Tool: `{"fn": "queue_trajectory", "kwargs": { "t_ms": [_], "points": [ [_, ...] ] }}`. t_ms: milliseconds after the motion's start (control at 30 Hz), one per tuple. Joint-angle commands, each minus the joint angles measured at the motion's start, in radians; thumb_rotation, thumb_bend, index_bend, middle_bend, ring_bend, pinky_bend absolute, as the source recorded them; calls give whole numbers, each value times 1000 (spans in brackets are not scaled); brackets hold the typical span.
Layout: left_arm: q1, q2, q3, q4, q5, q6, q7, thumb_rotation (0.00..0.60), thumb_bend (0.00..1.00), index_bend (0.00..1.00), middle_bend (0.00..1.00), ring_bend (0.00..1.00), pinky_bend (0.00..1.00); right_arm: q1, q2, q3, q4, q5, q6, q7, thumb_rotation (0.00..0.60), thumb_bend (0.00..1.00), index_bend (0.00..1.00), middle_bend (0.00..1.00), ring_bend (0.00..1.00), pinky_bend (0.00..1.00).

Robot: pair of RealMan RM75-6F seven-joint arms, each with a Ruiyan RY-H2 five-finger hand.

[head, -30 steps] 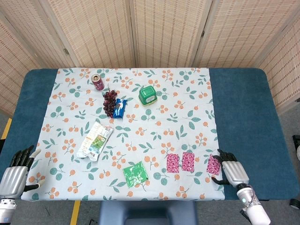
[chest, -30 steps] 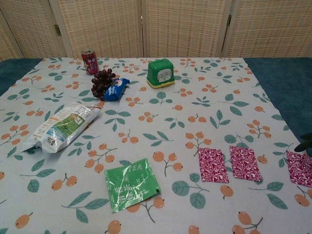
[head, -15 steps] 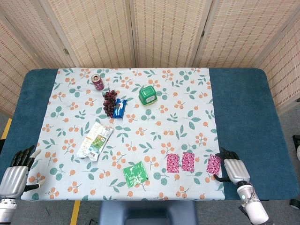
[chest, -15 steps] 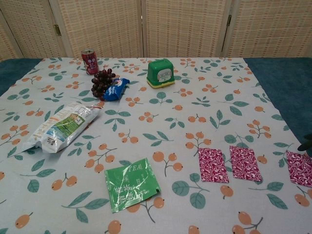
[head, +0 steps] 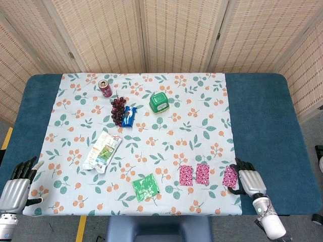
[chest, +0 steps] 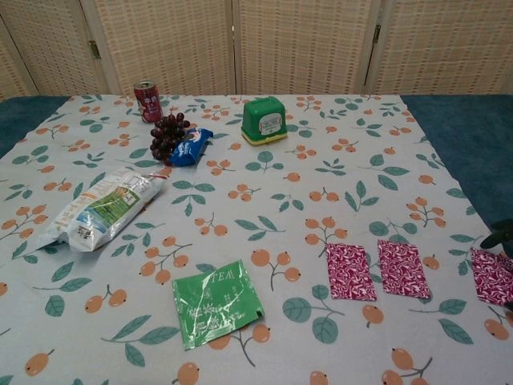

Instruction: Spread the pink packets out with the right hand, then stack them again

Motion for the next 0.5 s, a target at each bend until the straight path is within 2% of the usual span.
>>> {"fn": "queue_trajectory", "kwargs": {
  "t_ms": [33, 500],
  "points": [
    [0, 0, 1, 1, 0, -1, -1, 600, 168, 141, 0, 29, 0, -2, -6, -4, 4, -4, 6, -8, 445, 305, 152, 0, 0, 0],
    [0, -7, 4, 19, 2, -5, -16, 600, 168, 141, 0, 28, 0, -11, -33, -5, 26, -3, 22, -23, 447, 305, 152, 0, 0, 0]
  ]
}}
